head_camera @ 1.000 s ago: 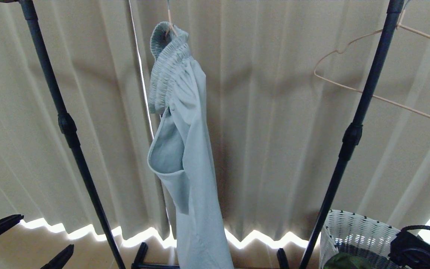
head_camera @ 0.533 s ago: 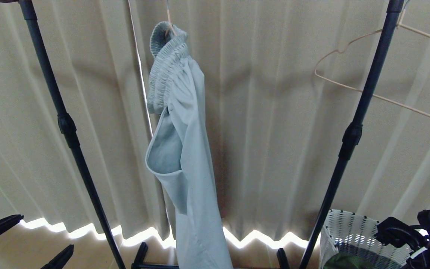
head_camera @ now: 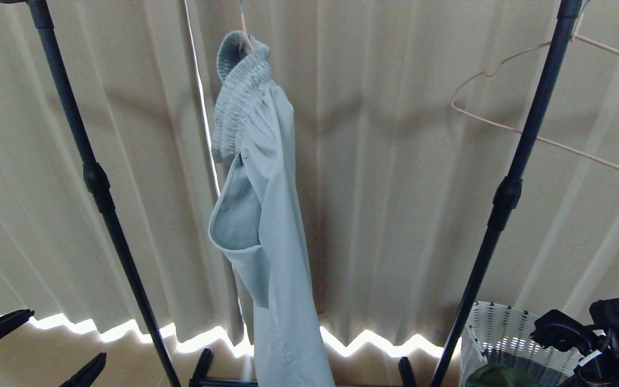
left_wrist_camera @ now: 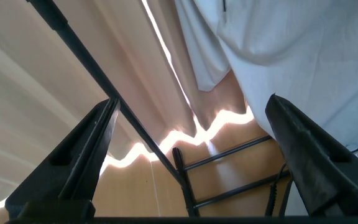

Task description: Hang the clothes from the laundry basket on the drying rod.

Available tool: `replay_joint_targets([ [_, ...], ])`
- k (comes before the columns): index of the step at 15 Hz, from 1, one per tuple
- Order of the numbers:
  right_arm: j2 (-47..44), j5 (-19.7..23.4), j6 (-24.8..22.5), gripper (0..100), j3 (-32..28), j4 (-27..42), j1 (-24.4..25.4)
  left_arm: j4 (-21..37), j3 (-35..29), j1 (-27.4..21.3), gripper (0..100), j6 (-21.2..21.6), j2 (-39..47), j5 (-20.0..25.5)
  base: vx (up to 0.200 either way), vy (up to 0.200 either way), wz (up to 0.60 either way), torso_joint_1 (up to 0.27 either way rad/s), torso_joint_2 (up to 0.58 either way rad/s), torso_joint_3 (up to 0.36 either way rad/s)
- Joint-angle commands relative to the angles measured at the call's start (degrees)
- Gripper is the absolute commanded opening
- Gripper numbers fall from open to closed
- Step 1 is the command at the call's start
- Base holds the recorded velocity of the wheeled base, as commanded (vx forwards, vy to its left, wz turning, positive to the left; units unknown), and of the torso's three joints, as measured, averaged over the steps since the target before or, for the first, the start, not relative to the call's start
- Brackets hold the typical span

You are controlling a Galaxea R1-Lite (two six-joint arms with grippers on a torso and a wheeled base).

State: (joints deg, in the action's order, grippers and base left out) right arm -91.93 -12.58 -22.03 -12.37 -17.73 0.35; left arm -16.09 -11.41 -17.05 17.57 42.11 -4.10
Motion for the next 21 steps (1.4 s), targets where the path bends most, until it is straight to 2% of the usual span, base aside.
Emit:
replay_joint_targets([
  [1,3.77,1.95,-0.03,100,0.24,0.15,1.14,0.01,0.07,0.0,100,0.01,0.17,-0.03,0.0,0.0,0.0,0.0,0.0,0.0],
  [6,-0.09,2.39,0.06,100,1.04,-0.2,1.49,0.01,0.07,0.0,100,0.01,0.08,0.05,0.0,0.0,0.0,0.0,0.0,0.0],
  [10,1.58,5.73,0.06,100,1.48,-1.26,2.28,0.01,0.16,0.0,100,0.01,0.08,0.05,0.0,0.0,0.0,0.0,0.0,0.0],
  [16,2.28,6.08,0.14,100,2.35,-1.26,4.04,0.01,0.16,0.0,100,0.01,-0.01,-0.03,0.0,0.0,0.0,0.0,0.0,0.0],
  [19,-0.62,7.31,0.14,100,2.0,-1.61,5.18,0.01,0.16,0.0,100,0.01,-0.01,-0.03,0.0,0.0,0.0,0.0,0.0,0.0],
  [21,-3.61,6.96,0.14,100,2.35,-5.48,5.18,0.01,0.16,0.0,100,0.01,-0.27,-0.03,0.0,0.0,0.0,0.0,0.0,0.0],
])
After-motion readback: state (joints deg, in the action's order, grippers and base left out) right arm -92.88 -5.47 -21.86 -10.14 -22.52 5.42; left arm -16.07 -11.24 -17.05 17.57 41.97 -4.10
